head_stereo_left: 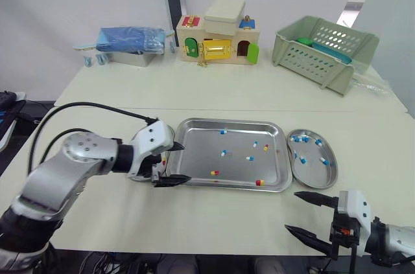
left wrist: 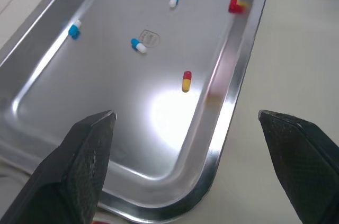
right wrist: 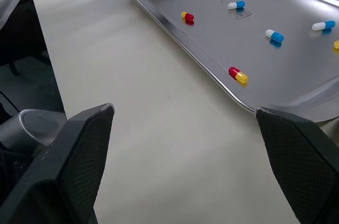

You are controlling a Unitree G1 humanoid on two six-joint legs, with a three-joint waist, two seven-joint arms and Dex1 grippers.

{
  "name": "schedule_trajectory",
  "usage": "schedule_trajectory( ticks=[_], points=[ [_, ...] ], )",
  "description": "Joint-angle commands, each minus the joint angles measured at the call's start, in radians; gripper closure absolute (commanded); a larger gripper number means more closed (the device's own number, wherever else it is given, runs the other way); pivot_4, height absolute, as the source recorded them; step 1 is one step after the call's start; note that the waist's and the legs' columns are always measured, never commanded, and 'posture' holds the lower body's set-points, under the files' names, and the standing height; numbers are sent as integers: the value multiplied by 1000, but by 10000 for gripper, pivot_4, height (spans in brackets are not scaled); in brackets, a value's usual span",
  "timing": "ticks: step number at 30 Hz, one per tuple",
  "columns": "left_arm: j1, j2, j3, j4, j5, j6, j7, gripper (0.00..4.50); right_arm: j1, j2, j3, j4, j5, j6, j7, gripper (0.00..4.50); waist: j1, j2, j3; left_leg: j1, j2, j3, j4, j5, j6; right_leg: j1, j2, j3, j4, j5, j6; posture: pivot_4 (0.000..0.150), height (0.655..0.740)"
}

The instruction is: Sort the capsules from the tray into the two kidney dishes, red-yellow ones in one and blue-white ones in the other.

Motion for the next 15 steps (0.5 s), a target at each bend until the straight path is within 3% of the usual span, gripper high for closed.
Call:
schedule_trajectory(
  ticks=[1,6,13,15],
  points=[
    [-72,-49,-97,99,92,-98,-38,536,5,13,16,-55,-4,-8,-44,0,0,0,0,0,0,0,0,0,0,0,0,0,0,0,0,1500,7400],
    [-165,-158,-182,266,188,-208,-54,536,24,31,50,-97,-6,2,-93,0,-1,0,0,0,0,-1,0,0,0,0,0,0,0,0,0,1500,7400],
    [-204,-242,-224,370,261,-276,-79,21535,13,30,70,-132,7,30,-140,0,-4,0,0,0,0,-1,1,0,0,-1,0,0,0,0,0,1500,7400],
    [-205,-254,-224,375,263,-270,-89,21535,8,29,69,-139,12,40,-147,0,-3,0,0,0,0,-1,1,0,0,0,0,0,1,0,0,1500,7400]
  ],
)
